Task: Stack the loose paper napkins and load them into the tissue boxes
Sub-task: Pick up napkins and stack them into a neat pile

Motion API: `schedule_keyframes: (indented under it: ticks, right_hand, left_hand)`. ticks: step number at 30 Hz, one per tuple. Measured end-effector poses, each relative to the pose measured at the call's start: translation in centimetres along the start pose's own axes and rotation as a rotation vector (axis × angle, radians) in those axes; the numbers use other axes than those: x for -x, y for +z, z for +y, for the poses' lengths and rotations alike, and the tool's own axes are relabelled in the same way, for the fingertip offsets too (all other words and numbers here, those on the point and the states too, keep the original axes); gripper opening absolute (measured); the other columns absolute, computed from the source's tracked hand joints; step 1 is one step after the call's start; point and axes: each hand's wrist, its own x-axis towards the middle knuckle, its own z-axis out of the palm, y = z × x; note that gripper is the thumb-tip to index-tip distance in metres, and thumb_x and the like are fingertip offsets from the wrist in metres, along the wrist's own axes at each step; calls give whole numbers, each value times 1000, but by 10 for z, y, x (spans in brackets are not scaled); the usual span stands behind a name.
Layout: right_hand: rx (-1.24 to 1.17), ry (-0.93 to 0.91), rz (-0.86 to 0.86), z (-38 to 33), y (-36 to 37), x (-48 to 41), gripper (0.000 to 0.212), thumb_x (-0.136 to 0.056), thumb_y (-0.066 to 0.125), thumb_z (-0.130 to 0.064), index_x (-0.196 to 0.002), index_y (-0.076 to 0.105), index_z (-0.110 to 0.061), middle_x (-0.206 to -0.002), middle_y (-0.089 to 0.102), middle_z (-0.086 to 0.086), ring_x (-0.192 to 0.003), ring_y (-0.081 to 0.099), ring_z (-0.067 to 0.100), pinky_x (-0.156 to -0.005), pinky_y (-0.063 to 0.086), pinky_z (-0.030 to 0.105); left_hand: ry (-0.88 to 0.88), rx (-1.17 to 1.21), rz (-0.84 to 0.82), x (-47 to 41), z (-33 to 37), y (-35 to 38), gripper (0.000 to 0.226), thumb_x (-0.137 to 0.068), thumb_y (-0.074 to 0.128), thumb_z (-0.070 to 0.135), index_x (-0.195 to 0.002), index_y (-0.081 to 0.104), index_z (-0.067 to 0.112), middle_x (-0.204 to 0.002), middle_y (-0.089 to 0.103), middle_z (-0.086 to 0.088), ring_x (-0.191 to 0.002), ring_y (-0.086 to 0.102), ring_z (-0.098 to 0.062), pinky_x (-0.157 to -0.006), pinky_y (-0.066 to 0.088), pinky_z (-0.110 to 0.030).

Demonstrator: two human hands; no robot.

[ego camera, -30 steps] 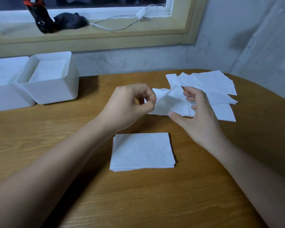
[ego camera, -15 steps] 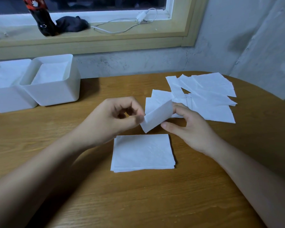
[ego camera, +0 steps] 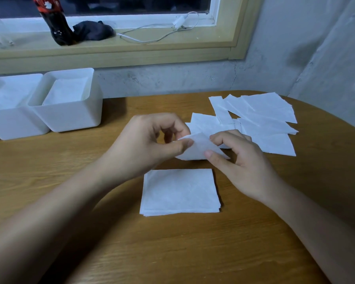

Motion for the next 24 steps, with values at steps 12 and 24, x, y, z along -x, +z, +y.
schedule_keyframes:
  ticks: [12, 24]
  right_hand:
    - [-506, 187, 4, -1, -9, -3, 7, -103, 70, -20, -107, 72, -15, -104, 80, 2, -102, 77, 21, -96, 61, 51]
    - [-477, 326, -243, -6, -13, 1, 25, -87, 84, -31, -103, 72, -17, -70, 71, 10, -57, 59, 24, -61, 49, 34]
  left_hand:
    - [-308, 177, 95, 23, -16, -17, 17, -94, 81, 29, -81, 73, 21, -74, 65, 3, -68, 50, -11, -62, 39, -20]
    - [-669, 295, -386, 32, -20, -42, 18, -83, 90, 19, -92, 80, 7, -90, 78, -16, -78, 62, -11, -73, 44, -20]
